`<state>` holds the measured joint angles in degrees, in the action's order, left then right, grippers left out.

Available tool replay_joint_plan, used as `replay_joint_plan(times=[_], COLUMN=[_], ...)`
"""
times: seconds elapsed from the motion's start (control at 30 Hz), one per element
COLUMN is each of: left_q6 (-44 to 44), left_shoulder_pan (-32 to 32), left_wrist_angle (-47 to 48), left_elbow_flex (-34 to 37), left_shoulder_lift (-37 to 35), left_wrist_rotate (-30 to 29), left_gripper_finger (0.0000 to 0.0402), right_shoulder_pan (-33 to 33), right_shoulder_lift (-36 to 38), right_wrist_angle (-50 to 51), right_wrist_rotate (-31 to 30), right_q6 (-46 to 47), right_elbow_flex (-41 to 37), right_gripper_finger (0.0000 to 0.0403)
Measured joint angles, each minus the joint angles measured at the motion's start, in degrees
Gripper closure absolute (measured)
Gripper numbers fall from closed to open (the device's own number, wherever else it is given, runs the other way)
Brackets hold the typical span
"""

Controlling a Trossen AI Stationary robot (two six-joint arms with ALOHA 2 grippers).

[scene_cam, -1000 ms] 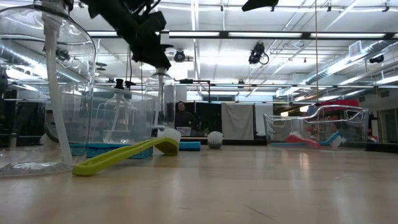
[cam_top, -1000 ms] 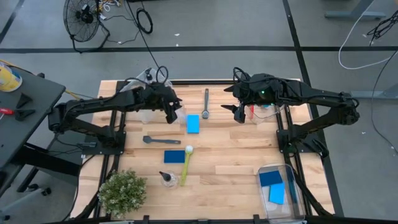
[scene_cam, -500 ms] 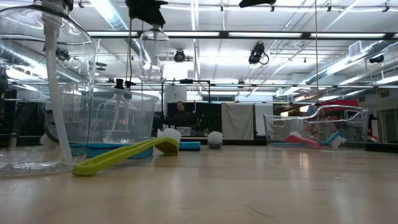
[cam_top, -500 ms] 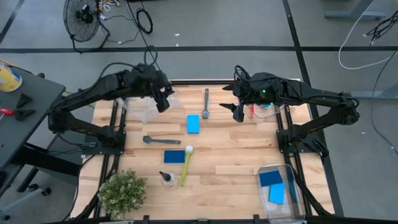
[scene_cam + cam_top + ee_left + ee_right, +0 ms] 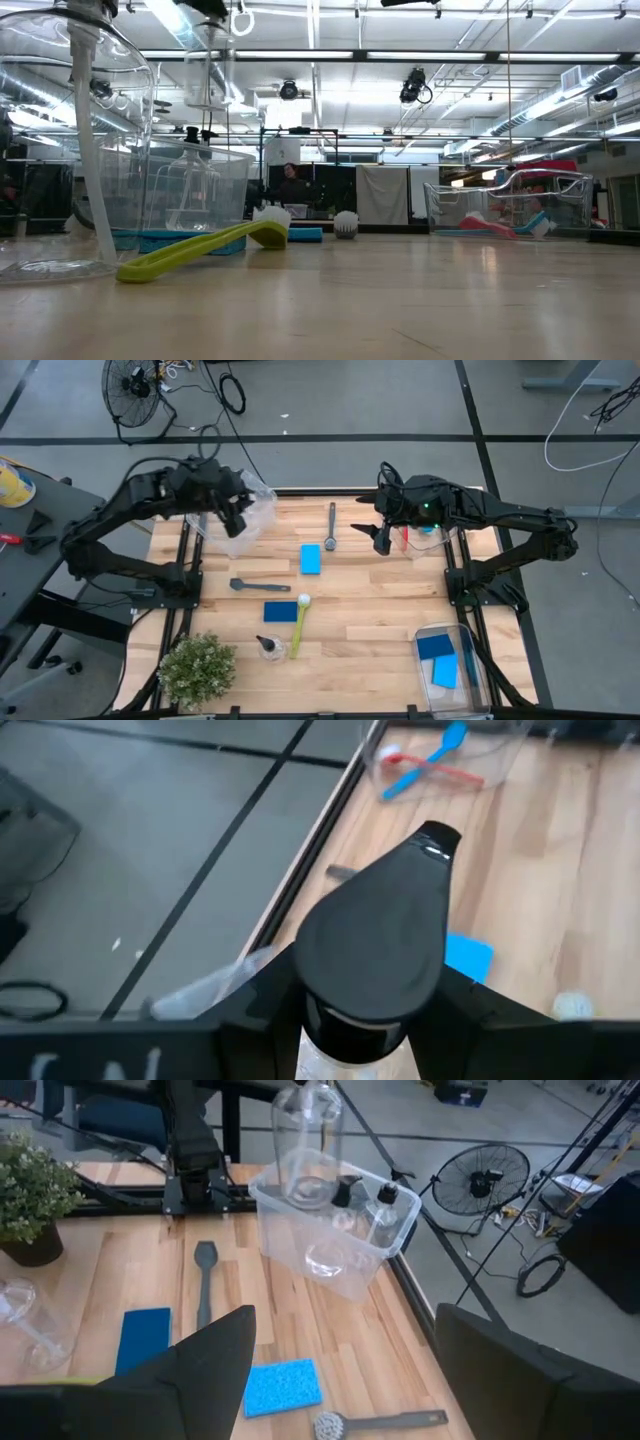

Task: Pick & Place Kitchen Sink Supplies
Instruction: Put the transparent bottle spray into the transparent container

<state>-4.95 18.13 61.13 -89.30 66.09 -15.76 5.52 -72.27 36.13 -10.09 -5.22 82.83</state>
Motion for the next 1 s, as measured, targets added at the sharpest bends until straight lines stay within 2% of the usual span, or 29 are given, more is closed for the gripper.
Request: replay_joint_plan(times=[0.23,0.37,0.67,0.8,1.0], left_q6=[4.1,6.0,7.9,9.3,11.5], left_shoulder_pan=[0.0,0.0,0.0,0.0,0.0], left_wrist_angle=[4.2,4.7,10.6,9.1,3.8], left_elbow_flex=[0.0,0.0,0.6,5.5,16.3], left_shoulder_lift=[-7.5,-11.2,-15.7,-19.3,-25.7], left_wrist_rotate=[-6.4,-8.0,-13.2,-13.4,-16.2], left_gripper_finger=[0.0256,0.0260,0.0258,0.0261,0.0254], right_shoulder_pan=[0.0,0.1,0.0,0.0,0.0], right_shoulder_lift=[0.0,0.0,0.0,0.0,0.0], right_wrist_angle=[-1.9,-3.8,-5.1,-6.0,-6.9], right_wrist_rotate=[0.0,0.0,0.0,0.0,0.0], right_q6=[-1.5,-1.5,-1.5,-1.5,-1.5], right_elbow_flex=[0.0,0.0,0.0,0.0,0.0], right_gripper_finger=[0.0092,0.0092,0.0092,0.0092,0.0092])
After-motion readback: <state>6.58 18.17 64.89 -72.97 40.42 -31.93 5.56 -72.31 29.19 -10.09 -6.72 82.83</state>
